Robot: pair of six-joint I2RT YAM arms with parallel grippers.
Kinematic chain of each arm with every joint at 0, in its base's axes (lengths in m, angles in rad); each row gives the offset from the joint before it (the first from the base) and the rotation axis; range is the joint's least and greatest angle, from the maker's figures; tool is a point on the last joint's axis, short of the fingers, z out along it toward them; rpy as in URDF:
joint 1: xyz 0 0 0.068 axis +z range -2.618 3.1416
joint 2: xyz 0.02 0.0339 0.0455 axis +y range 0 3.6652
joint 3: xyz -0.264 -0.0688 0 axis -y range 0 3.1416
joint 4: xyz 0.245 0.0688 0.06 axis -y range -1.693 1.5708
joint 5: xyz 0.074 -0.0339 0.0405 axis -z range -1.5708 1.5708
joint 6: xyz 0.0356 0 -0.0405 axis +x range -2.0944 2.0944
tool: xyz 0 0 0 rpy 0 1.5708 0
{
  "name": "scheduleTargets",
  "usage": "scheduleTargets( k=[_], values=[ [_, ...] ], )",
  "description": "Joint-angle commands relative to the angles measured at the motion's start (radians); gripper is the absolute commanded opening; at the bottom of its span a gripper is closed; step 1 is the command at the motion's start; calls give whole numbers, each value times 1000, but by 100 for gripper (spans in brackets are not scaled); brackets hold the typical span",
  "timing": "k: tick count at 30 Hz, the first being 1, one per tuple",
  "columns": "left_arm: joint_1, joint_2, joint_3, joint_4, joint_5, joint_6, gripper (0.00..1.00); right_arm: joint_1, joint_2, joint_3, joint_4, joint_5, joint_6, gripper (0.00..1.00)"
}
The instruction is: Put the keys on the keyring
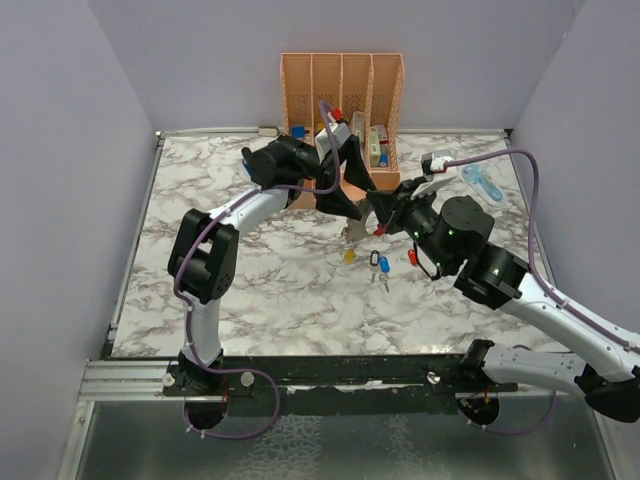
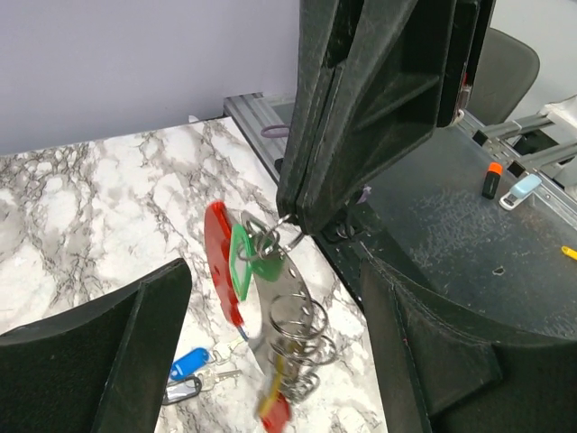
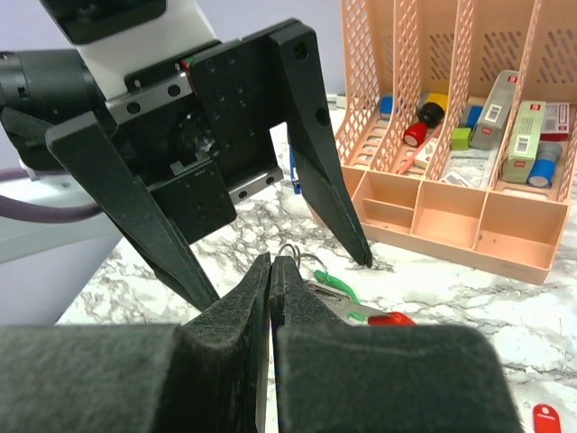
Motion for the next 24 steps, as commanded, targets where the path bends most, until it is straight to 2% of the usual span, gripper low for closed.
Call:
scheduleTargets(
  k=[1, 10, 16, 24],
  values=[
    [0, -39, 31, 251, 55, 17, 78, 2, 3, 44, -8, -14, 6, 1],
    [-1, -41, 41, 251, 13, 31, 85, 2, 7, 63, -34, -2, 29, 1],
    [-13, -40, 28, 250, -11, 34, 85, 2, 20, 62, -14, -12, 41, 1],
    [-23, -31, 23, 251, -37, 30, 72, 2, 17, 59, -13, 12, 65, 1]
  ],
)
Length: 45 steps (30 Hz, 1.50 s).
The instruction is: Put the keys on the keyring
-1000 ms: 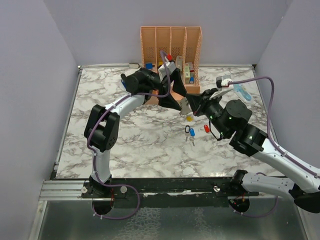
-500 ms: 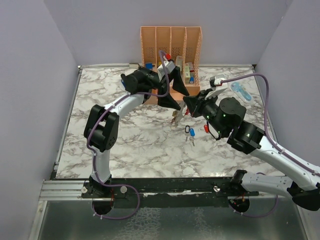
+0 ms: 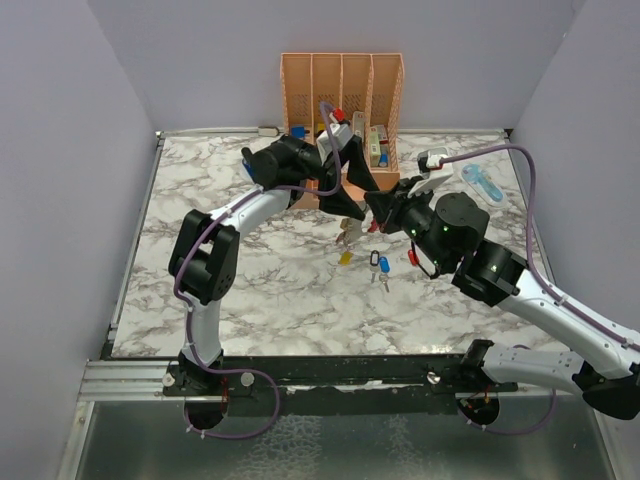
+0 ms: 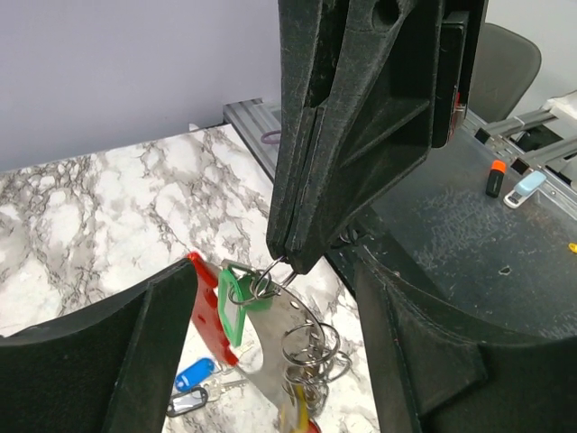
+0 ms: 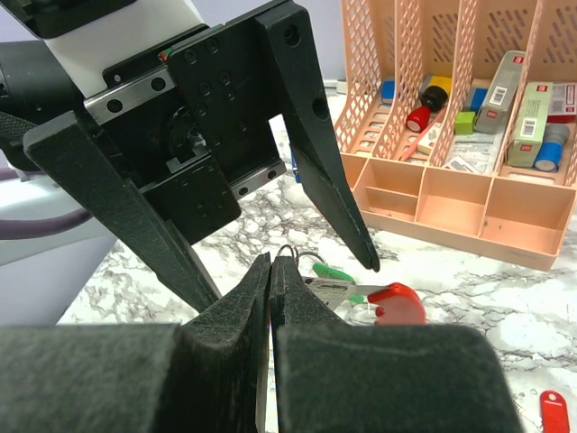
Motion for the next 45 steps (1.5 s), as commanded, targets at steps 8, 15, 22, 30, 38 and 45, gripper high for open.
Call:
scheduleTargets(
  k=[8, 15, 22, 30, 38, 45],
  values=[
    [-11, -28, -15, 251, -23, -5, 68, 2, -16, 38, 26, 29, 26, 1],
    [-12, -18, -26, 250, -14, -8, 66, 2, -25, 38, 12, 39, 30, 1],
    [-11, -11, -23, 251, -11, -20, 59, 2, -32, 31, 9, 41, 34, 1],
    [-12, -11, -22, 251, 1, -40, 55, 2, -17, 39, 21, 33, 31, 1],
    [-12, -9, -20, 251, 21, -61, 51, 2, -35, 26, 20, 40, 36, 1],
    [-12, -3, -12, 251, 40, -59, 49, 2, -42, 21, 10, 34, 42, 1]
  ],
)
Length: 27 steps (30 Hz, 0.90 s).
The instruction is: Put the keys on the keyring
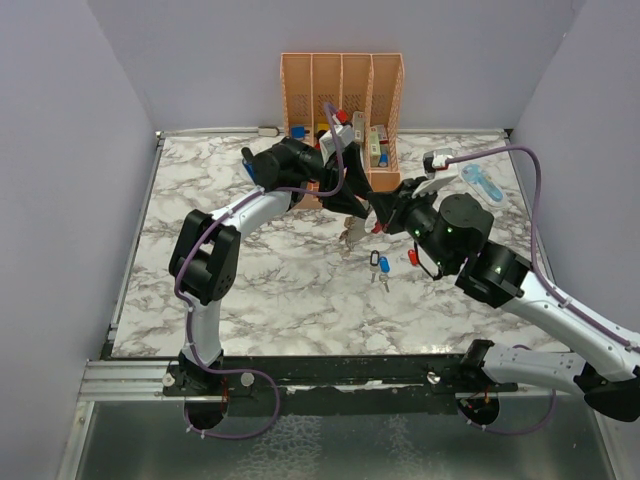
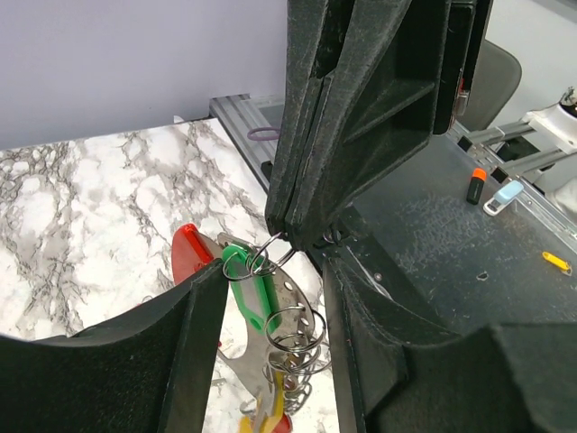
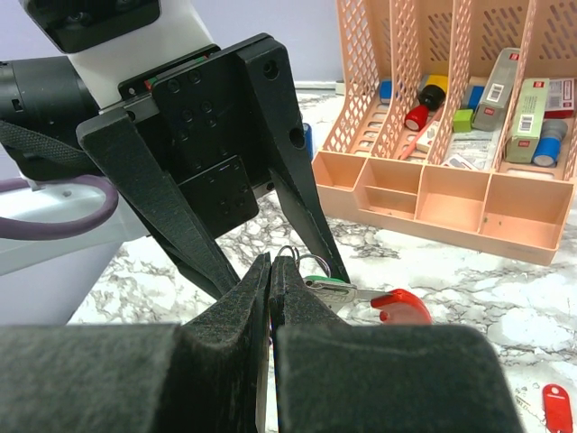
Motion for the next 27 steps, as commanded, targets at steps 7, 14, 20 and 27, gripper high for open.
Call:
scheduleTargets(
  k=[7, 14, 20, 27],
  values=[
    [-4, 0, 15, 250, 71, -19, 50, 2, -44, 0, 19, 26, 32, 1],
    [-5, -1, 34, 251, 101, -37, 94, 2, -59, 1, 7, 48, 25, 1],
    [56, -22, 10, 244, 121, -102, 99, 2, -57, 22, -43, 73, 17, 1],
    [268, 0, 145, 249, 119, -253, 99, 2, -55, 20, -66, 103, 26, 1]
  ],
)
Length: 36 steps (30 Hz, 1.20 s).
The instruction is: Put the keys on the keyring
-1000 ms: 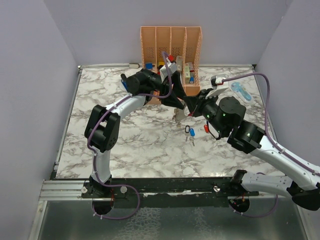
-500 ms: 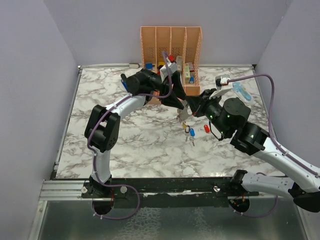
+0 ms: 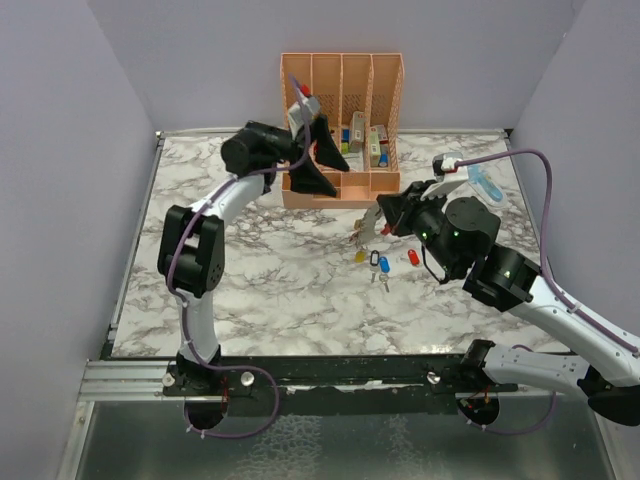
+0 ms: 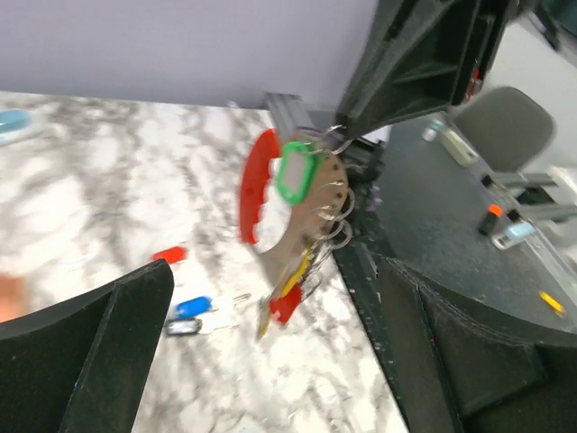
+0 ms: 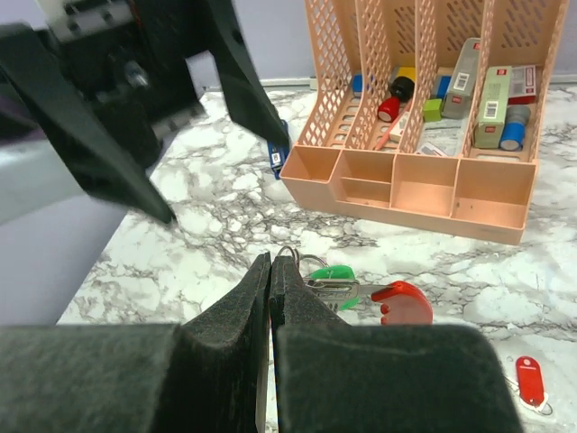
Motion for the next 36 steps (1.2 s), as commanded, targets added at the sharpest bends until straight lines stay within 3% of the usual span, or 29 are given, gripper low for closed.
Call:
scheduleTargets(
  k=[1, 4, 6, 7, 11, 17, 21, 24, 26, 28, 31, 33, 36],
  values=[
    [165, 16, 190, 250, 115, -154, 99, 2, -14, 23, -4, 51, 8, 1],
    [294, 101, 431, 250, 78, -266, 99, 2, -3, 24, -13, 49, 11, 1],
    [371, 214, 754, 237, 36, -393, 99, 2, -1, 21, -7, 38, 11, 1],
    [395, 252, 842, 196, 37, -395, 99, 2, 1, 21, -6, 33, 12, 1],
    [456, 134, 649, -70, -85, -139, 99, 2, 6, 24, -5, -3, 16, 1],
    [468, -123, 449, -845, -415, 598, 99, 2, 8, 45, -11, -36, 12, 1],
    [465, -202, 411, -958, -590, 758, 99, 2, 16, 63, -28, -45, 5, 1],
    [417, -336, 286, -1220, -851, 1173, 99, 2, 16, 65, -30, -55, 1, 1],
    [328, -449, 112, -1232, -1050, 1440, 99, 2, 14, 64, -33, -55, 5, 1],
    [257, -473, 93, -1349, -1128, 1670, 99, 2, 16, 71, -36, -65, 9, 1],
    [248, -495, 3, -1303, -1233, 1670, 99, 2, 24, 76, -37, -75, 8, 1],
    [265, -489, 4, -1384, -1239, 1523, 99, 2, 29, 80, -42, -73, 2, 1],
    [223, -518, -25, -1514, -1251, 1444, 99, 2, 26, 78, -49, -59, -4, 1]
  ],
)
